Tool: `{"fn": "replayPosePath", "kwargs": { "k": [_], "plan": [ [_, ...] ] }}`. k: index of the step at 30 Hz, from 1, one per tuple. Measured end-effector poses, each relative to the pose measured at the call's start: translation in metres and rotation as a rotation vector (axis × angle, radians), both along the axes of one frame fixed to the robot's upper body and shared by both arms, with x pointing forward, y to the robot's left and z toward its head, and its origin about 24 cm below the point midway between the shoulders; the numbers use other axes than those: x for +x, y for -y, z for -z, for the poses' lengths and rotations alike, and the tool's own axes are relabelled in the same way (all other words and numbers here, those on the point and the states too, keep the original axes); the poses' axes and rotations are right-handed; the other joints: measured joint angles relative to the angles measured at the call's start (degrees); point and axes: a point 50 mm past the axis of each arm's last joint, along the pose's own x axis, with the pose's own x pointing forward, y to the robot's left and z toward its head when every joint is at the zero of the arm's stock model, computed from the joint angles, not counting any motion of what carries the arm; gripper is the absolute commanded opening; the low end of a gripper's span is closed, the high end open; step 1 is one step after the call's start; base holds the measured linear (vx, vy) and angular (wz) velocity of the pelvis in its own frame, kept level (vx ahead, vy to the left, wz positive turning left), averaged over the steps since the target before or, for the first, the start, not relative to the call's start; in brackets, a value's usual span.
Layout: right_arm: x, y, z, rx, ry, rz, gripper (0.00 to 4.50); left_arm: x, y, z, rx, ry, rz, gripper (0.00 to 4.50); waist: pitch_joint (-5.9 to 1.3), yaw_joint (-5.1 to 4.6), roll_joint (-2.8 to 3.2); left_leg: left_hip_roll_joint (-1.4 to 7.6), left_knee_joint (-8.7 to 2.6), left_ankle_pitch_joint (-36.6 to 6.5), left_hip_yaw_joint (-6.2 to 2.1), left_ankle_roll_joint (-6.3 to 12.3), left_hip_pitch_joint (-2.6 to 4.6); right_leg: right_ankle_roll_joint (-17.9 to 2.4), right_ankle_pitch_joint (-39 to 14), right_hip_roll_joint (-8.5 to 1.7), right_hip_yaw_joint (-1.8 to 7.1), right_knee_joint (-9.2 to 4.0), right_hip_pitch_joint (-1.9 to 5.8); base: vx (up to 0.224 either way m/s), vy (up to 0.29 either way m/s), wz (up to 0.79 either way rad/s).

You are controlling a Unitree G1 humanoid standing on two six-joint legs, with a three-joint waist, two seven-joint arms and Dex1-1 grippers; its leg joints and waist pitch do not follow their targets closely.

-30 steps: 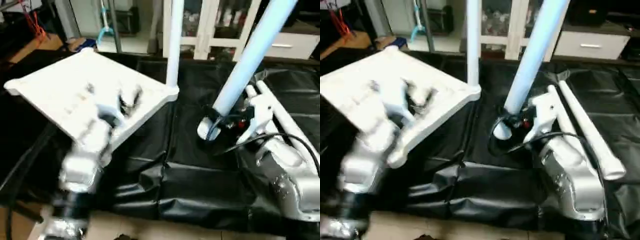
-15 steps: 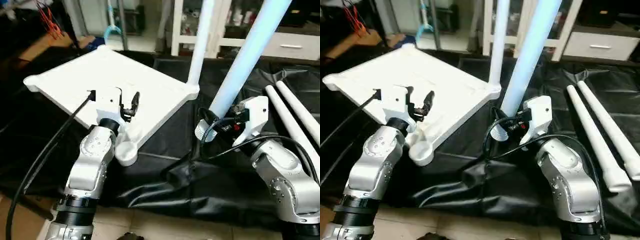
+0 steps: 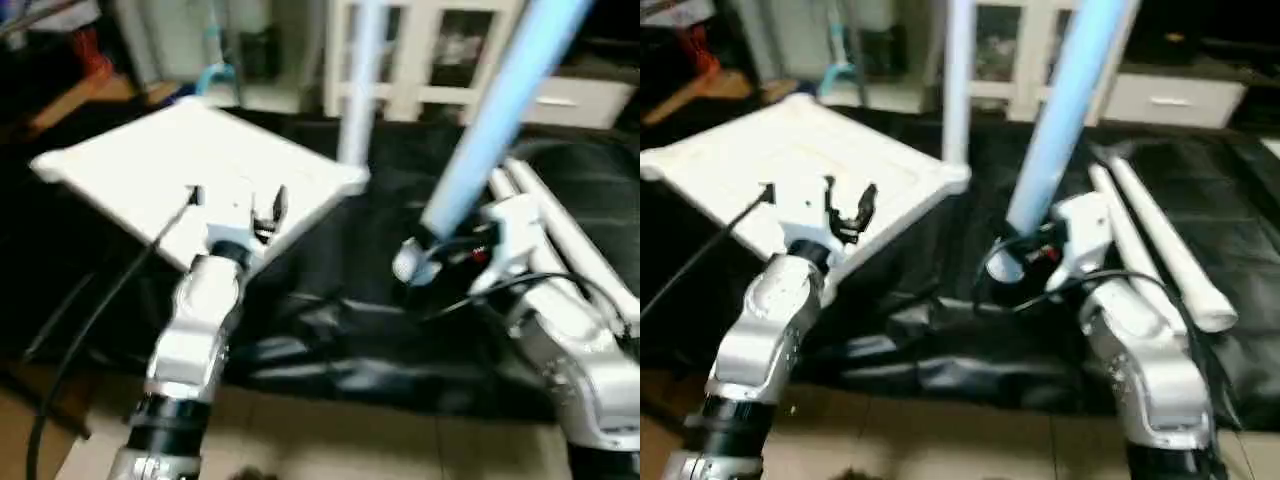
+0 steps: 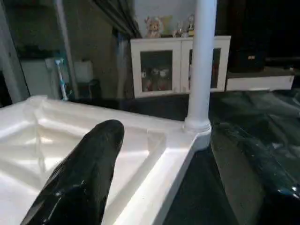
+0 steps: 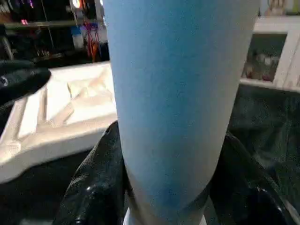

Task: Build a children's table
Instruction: Pick table leg

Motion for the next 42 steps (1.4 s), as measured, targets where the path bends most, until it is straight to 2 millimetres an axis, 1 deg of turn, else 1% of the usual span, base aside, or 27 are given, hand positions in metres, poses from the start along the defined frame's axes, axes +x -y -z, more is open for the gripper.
{"fn": "replayPosePath", "kwargs": {
  "k": [2, 6, 7, 8, 11, 14, 18, 19, 20, 21, 22, 23, 24, 25, 26, 27, 28, 29, 30, 31, 32, 33, 34, 35, 37, 40, 42],
  "plan": [
    [0.000, -0.004, 0.001, 0.009, -0.003, -0.017, 1.88, 0.000, -0.004, 0.000, 0.006, 0.002, -0.012, 3.38, 0.03, -0.19, 0.41, 0.43, -0.18, 0.1, 0.05, -0.07, 0.05, -0.3, 1.5, -0.19, -0.86, -1.39, 0.68, 0.000, 0.000, 0.00],
    [0.000, -0.006, 0.000, 0.009, -0.002, -0.027, 1.88, 0.002, -0.010, -0.003, 0.003, 0.010, -0.043, 3.38, 0.40, -0.32, 0.69, 0.34, -0.62, 0.1, 0.76, -0.07, 1.31, -0.3, 1.8, -0.66, -0.92, -2.18, 1.90, 0.000, 0.000, 0.00],
    [0.000, -0.006, 0.000, 0.008, -0.001, -0.029, 1.88, 0.002, -0.012, -0.004, 0.000, 0.013, -0.055, 3.38, 0.56, -0.27, 0.63, 0.13, -0.76, 0.1, 0.67, -0.06, 1.11, -0.3, 1.8, -1.02, -1.24, -2.18, 2.23, 0.000, 0.000, 0.00],
    [0.000, -0.005, 0.000, 0.004, 0.000, -0.032, 1.88, 0.003, -0.013, -0.005, -0.004, 0.020, -0.062, 3.38, 0.71, -0.81, 0.80, -0.79, -0.94, 0.1, -0.36, -0.02, 0.64, 0.1, 1.5, -2.52, -3.23, -2.14, 2.40, 0.000, 0.000, 0.00],
    [0.000, -0.006, 0.000, -0.003, -0.002, -0.039, 1.88, 0.003, -0.015, -0.007, -0.008, 0.030, -0.069, 3.38, 0.77, -1.65, 0.75, -2.23, -1.07, 0.1, -2.27, -0.02, -0.39, 0.4, 1.4, -4.34, -5.88, -2.22, 2.72, -0.004, 0.034, 0.37],
    [-0.001, -0.008, 0.001, -0.010, -0.005, -0.055, 1.88, 0.003, -0.016, -0.008, -0.005, 0.040, -0.072, 3.38, 1.06, -1.69, 0.94, -2.13, -1.05, -0.1, -2.93, 0.18, -0.04, 1.0, 0.6, -4.67, -7.50, -2.93, 4.76, 0.041, -0.008, 0.48],
    [-0.001, -0.008, 0.000, -0.012, -0.004, -0.066, 1.88, 0.003, -0.016, -0.008, -0.005, 0.040, -0.072, 3.38, 1.48, -2.06, 1.34, -2.05, -1.08, -0.5, -2.84, 0.81, 0.86, 2.2, -1.0, -4.65, -8.04, -4.09, 8.18, 0.090, 0.002, 0.63],
    [0.000, -0.009, 0.000, -0.010, -0.001, -0.068, 1.88, 0.003, -0.016, -0.008, -0.004, 0.042, -0.073, 3.38, 1.47, -2.52, 1.50, -2.00, -1.10, -0.5, -2.63, 1.02, 1.51, 2.6, -1.5, -4.40, -7.51, -4.10, 8.29, 0.157, 0.019, 0.55],
    [0.002, -0.012, -0.002, -0.002, 0.005, -0.079, 1.88, 0.003, -0.020, -0.007, -0.003, 0.039, -0.082, 3.38, 1.56, -2.56, 1.43, -2.01, -1.17, -0.7, -2.02, 1.35, 2.13, 1.9, -2.8, -3.35, -4.82, -3.17, 8.24, 0.157, 0.019, 0.55],
    [0.003, -0.014, -0.004, 0.005, 0.013, -0.083, 1.88, 0.003, -0.022, -0.008, -0.005, 0.039, -0.089, 3.38, 1.54, -2.69, 1.25, -2.51, -1.16, -0.9, -1.76, 1.68, 2.68, 1.1, -4.0, -2.90, -2.81, -1.92, 8.05, 0.187, 0.026, 0.29],
    [0.003, -0.013, -0.005, 0.006, 0.018, -0.080, 1.88, 0.003, -0.024, -0.008, 0.000, 0.040, -0.087, 3.38, 1.47, -2.67, 1.12, -2.98, -1.15, -1.2, -1.52, 2.02, 3.28, 1.2, -3.9, -2.54, -0.72, 0.00, 7.37, 0.174, 0.024, 0.11],
    [0.003, -0.012, -0.005, 0.006, 0.020, -0.071, 1.88, 0.003, -0.024, -0.008, 0.001, 0.040, -0.078, 3.38, 1.44, -2.92, 1.08, -3.45, -1.18, -1.7, -1.47, 2.38, 4.06, 1.4, -3.7, -2.32, 0.87, 1.88, 6.07, 0.174, 0.024, 0.11],
    [0.004, -0.011, -0.005, 0.006, 0.021, -0.065, 1.88, 0.003, -0.022, -0.008, 0.000, 0.040, -0.067, 3.38, 1.33, -3.20, 0.92, -3.75, -1.21, -2.0, -1.36, 2.29, 4.47, 1.8, -3.3, -2.36, 1.66, 2.21, 4.82, 0.175, -0.016, 0.05],
    [0.004, -0.010, -0.006, 0.005, 0.022, -0.059, 1.88, 0.003, -0.020, -0.008, -0.003, 0.038, -0.060, 3.38, 1.20, -3.58, 0.60, -4.26, -1.25, -2.3, -1.26, 2.25, 4.83, 2.4, -2.7, -2.56, 2.39, 1.90, 3.58, 0.165, -0.065, 0.06],
    [0.004, -0.008, -0.005, 0.003, 0.021, -0.050, 1.88, 0.003, -0.017, -0.008, -0.007, 0.039, -0.047, 3.38, 1.07, -4.04, -0.53, -5.17, -1.28, -2.7, -0.50, 2.42, 5.29, 3.1, -0.4, -3.56, 3.40, 0.01, 2.59, 0.165, -0.065, 0.06],
    [0.003, -0.003, -0.004, -0.002, 0.013, -0.031, 1.88, 0.002, -0.013, -0.006, -0.016, 0.032, -0.034, 3.38, 0.99, -4.10, -0.84, -5.07, -1.06, -3.3, -0.11, 3.18, 5.20, 3.1, -0.8, -3.52, 4.05, 0.43, 2.75, 0.164, -0.116, 0.14],
    [0.003, 0.004, -0.002, -0.009, 0.004, -0.006, 1.88, 0.002, -0.004, -0.006, -0.021, 0.028, -0.001, 3.38, 0.81, -3.86, -0.63, -4.88, 0.06, -4.2, -0.23, 4.75, 4.98, 2.7, -1.2, -3.17, 4.48, 0.03, 3.16, 0.196, -0.088, 0.11],
    [0.004, 0.009, -0.001, -0.011, 0.000, 0.017, 1.88, 0.002, 0.005, -0.006, -0.025, 0.029, 0.037, 3.38, 0.64, -3.37, -0.54, -4.89, 3.28, -4.9, -0.49, 6.10, 3.79, 2.6, -1.5, -3.02, 5.30, -0.18, 3.47, 0.196, -0.088, 0.11],
    [0.004, 0.011, -0.002, -0.011, 0.002, 0.028, 1.88, 0.001, 0.008, -0.006, -0.026, 0.028, 0.052, 3.38, 0.62, -3.34, -0.74, -4.79, 5.03, -4.7, -0.94, 5.95, 2.59, 2.6, -1.8, -3.03, 5.41, -0.34, 3.70, 0.184, -0.048, -0.01],
    [0.004, 0.012, -0.002, -0.011, 0.003, 0.032, 1.88, 0.001, 0.009, -0.006, -0.029, 0.027, 0.062, 3.38, 0.46, -3.07, -0.49, -4.30, 4.97, -4.6, -1.23, 5.81, 1.64, 2.6, -2.0, -2.96, 5.34, -0.49, 4.04, 0.143, -0.029, -0.04],
    [0.004, 0.014, -0.003, -0.013, 0.005, 0.036, 1.88, 0.001, 0.008, -0.006, -0.031, 0.026, 0.065, 3.38, 0.27, -2.49, -0.09, -3.40, 3.64, -3.9, -1.46, 4.98, 0.29, 2.4, -2.5, -2.44, 5.07, -0.53, 4.37, 0.143, -0.029, -0.04],
    [0.004, 0.014, -0.003, -0.016, 0.005, 0.037, 1.88, 0.001, 0.009, -0.006, -0.038, 0.022, 0.072, 3.38, 0.12, -2.07, 0.92, -2.01, 1.30, -2.7, -1.57, 4.74, -0.44, 2.4, -2.7, -1.54, 4.38, -1.00, 4.95, 0.137, 0.026, -0.05],
    [0.004, 0.014, -0.003, -0.017, 0.007, 0.037, 1.88, 0.001, 0.009, -0.006, -0.050, 0.018, 0.087, 3.38, -0.03, -1.73, 2.30, -0.34, -0.80, 0.3, -1.80, 3.89, -0.59, 2.6, -3.3, -0.56, 3.33, -1.00, 5.52, 0.157, 0.080, -0.05],
    [0.004, 0.012, -0.003, -0.018, 0.004, 0.024, 1.88, 0.000, 0.007, -0.001, -0.070, -0.015, 0.130, 3.38, 0.05, -1.56, 2.76, 0.49, 0.15, 0.4, -2.12, 1.02, -0.19, 2.5, -4.0, -0.43, 2.66, -0.21, 5.65, 0.157, 0.080, -0.05],
    [0.003, 0.009, -0.006, -0.023, 0.019, -0.013, 1.88, -0.003, 0.002, 0.004, -0.080, -0.056, 0.216, 3.38, -0.05, -1.51, 2.51, -0.50, 0.52, -0.1, -1.78, 1.68, -0.25, 0.9, -4.4, -1.76, 2.74, 2.27, 4.13, 0.137, 0.096, -0.01],
    [0.000, 0.015, -0.012, -0.054, 0.031, -0.051, 1.88, -0.006, -0.007, 0.002, -0.070, -0.059, 0.349, 3.38, -0.19, -0.77, 1.95, -2.58, 0.60, 0.0, -1.66, 1.45, -0.25, 5.2, -2.6, -3.52, 5.94, 1.39, 1.79, 0.052, 0.052, 0.00],
    [-0.004, 0.022, -0.009, -0.068, 0.014, -0.065, 1.88, -0.008, -0.009, 0.000, -0.068, -0.065, 0.453, 3.66, -0.17, 0.06, 1.80, -2.67, -0.13, 0.5, -1.09, 1.31, -0.39, 5.8, -2.2, -3.69, 6.23, 1.31, 1.73, 0.000, 0.000, 0.00]
  ]
}}
